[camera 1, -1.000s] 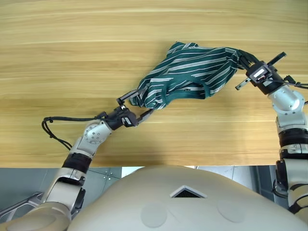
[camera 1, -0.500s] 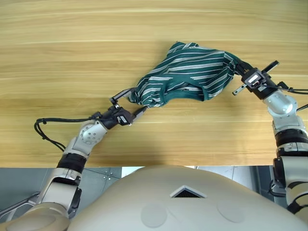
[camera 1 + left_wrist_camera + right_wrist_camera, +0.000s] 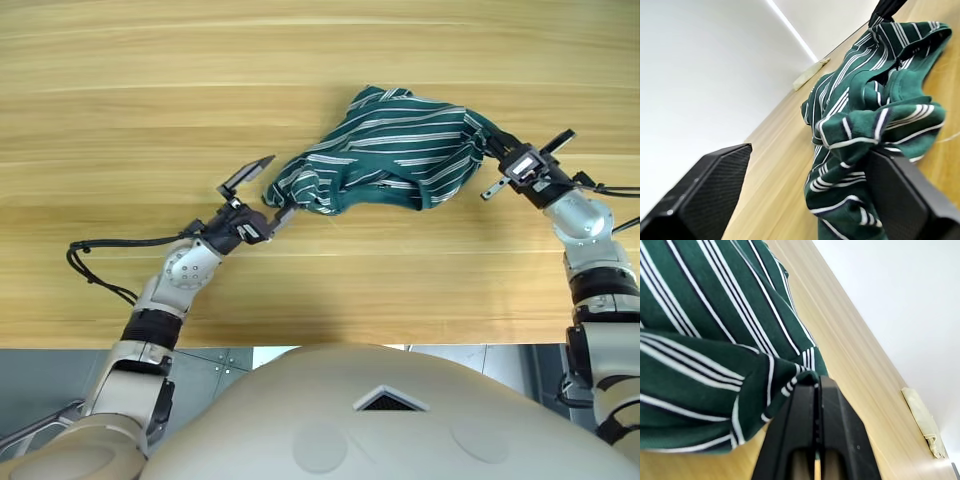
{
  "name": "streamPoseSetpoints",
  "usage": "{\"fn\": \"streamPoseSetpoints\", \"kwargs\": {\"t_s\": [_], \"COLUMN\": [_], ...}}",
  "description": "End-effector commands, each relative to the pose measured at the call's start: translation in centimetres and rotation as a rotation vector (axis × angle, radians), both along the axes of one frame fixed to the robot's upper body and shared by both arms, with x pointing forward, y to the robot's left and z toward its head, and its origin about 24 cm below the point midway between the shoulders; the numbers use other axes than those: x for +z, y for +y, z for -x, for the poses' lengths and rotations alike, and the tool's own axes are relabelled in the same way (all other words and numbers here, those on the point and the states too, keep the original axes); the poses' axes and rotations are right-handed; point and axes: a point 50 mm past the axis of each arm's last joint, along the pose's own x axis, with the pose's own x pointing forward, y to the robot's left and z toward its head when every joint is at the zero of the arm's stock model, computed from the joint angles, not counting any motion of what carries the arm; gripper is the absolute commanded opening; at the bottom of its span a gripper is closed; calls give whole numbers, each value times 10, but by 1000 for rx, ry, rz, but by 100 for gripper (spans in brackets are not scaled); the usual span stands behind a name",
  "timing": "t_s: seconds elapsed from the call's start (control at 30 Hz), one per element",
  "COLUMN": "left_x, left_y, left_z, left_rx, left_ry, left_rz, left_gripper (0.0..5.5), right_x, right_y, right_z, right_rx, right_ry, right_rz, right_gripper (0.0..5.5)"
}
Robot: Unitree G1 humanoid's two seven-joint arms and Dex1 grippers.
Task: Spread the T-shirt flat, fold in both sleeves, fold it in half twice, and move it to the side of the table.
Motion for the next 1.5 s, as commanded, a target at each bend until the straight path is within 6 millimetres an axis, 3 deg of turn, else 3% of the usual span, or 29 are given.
{"fn": "streamPoseSetpoints", "kwargs": {"t_s": [0.03,0.5,0.87,1.03,1.17,1.37,1.5], "left_x": [3,-19,-6,38,68,93,119], "left_y": [0,-4,3,25,41,44,49], "left_z": [-4,2,-5,-22,-35,-41,-27], "left_rx": [14,-50,9,140,189,74,-37], "left_ry": [-21,103,31,-168,-274,-320,-404], "left_rz": [15,-105,-35,162,351,498,565], "left_gripper": [382,153,4,4,4,4,4], "right_x": [4,6,14,38,70,114,136], "right_y": [4,8,16,17,14,16,18], "right_z": [-4,-4,-5,-10,-14,-6,17], "right_rx": [10,18,38,24,12,127,300], "right_ry": [-21,-31,-58,-139,-264,-430,-523], "right_rz": [-5,-17,-49,-227,-435,-679,-851], "right_gripper": [0,0,0,0,0,0,0]}}
